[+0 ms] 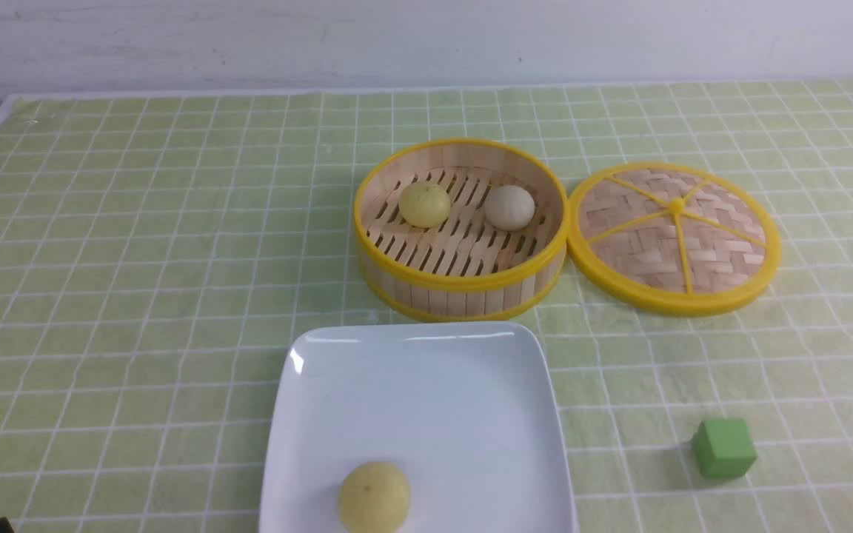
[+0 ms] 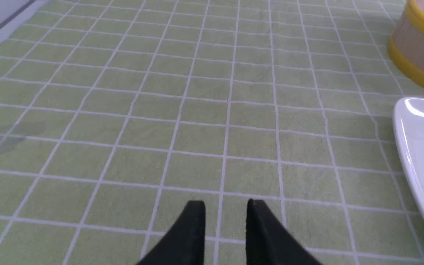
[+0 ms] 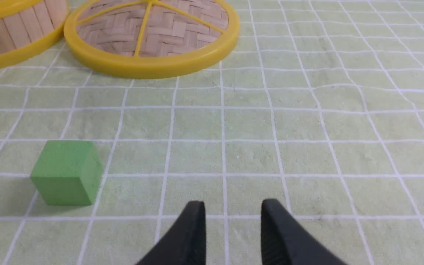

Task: Put the steamed buns into the plate on the green tablecloth.
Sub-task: 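Reach toward a bun in the bamboo steamer with the right gripper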

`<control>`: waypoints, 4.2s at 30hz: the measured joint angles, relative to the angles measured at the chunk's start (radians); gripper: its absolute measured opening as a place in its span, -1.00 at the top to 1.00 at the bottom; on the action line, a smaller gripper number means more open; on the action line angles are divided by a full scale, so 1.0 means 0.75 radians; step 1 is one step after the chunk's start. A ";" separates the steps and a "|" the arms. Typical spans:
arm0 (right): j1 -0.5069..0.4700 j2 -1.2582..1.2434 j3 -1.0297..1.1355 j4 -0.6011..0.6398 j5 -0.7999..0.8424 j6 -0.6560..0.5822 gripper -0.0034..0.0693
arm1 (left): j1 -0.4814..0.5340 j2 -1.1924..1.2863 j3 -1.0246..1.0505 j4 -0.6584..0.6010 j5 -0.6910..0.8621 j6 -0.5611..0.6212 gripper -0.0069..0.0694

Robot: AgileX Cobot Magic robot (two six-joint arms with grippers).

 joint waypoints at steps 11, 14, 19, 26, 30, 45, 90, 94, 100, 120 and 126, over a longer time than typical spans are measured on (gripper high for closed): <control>0.000 0.000 0.000 0.000 0.000 0.000 0.25 | 0.000 0.000 0.000 0.000 0.000 0.000 0.31; 0.000 0.000 0.000 0.000 0.000 0.000 0.25 | 0.000 0.000 0.000 0.000 0.000 0.000 0.31; 0.000 0.000 0.000 0.000 0.000 0.000 0.25 | 0.000 0.000 0.000 0.000 0.000 0.000 0.31; 0.000 0.000 0.000 0.000 0.000 0.000 0.25 | 0.000 0.000 0.000 0.000 0.000 0.000 0.31; 0.000 0.000 0.000 0.000 0.000 0.000 0.25 | 0.000 0.000 0.000 0.000 0.000 0.000 0.30; 0.000 0.000 0.000 -0.001 0.000 0.000 0.25 | 0.000 0.000 0.000 0.000 0.000 -0.002 0.29; -0.001 0.775 -0.768 0.255 0.607 0.115 0.92 | 0.001 0.711 -0.757 -0.367 0.670 -0.247 0.81; 0.052 1.171 -0.934 0.517 0.852 -0.165 0.90 | 0.001 1.026 -0.854 -0.384 0.784 -0.058 0.81; 0.282 1.547 -1.159 0.925 0.779 -0.529 0.83 | 0.001 1.259 -0.916 -0.527 0.761 0.159 0.81; 0.568 2.965 -2.779 0.110 0.855 -0.016 -0.20 | 0.001 1.331 -0.919 -0.686 0.687 0.324 0.37; 0.568 3.168 -3.058 0.020 0.883 -0.007 -0.36 | 0.001 1.331 -0.919 -0.691 0.683 0.324 0.16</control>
